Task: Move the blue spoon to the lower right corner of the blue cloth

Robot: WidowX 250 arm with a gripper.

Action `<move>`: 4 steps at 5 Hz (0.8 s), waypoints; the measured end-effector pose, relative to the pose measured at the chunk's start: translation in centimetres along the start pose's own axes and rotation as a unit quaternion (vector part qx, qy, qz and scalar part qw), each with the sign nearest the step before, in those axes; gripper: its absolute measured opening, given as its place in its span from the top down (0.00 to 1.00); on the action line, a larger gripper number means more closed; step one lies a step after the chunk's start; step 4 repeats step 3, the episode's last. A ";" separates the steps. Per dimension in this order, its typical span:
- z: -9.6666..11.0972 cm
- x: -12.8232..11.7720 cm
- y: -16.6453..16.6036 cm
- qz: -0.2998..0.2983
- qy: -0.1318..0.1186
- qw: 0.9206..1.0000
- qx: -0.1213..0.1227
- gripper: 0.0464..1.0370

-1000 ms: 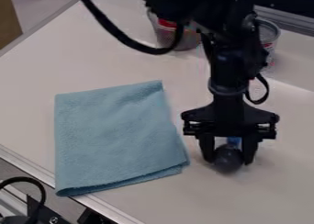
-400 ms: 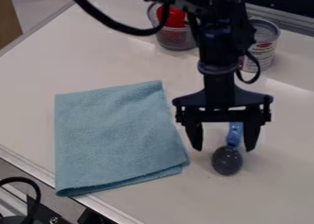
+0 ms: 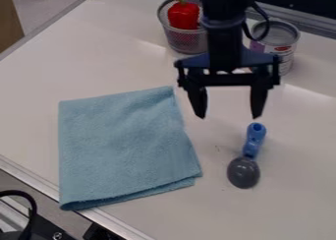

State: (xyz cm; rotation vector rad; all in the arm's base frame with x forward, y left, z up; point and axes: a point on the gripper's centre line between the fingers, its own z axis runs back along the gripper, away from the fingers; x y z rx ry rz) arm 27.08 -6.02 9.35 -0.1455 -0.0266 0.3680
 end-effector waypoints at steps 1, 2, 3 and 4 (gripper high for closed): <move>-0.1 2.5 2.9 -0.042 -0.045 0.998 0.002 0.04; 0.3 5.6 6.1 -0.050 -0.081 0.995 -0.003 0.04; 0.3 9.3 8.9 -0.055 -0.100 0.993 -0.006 0.04; 0.3 9.3 8.9 -0.055 -0.100 0.993 -0.006 0.04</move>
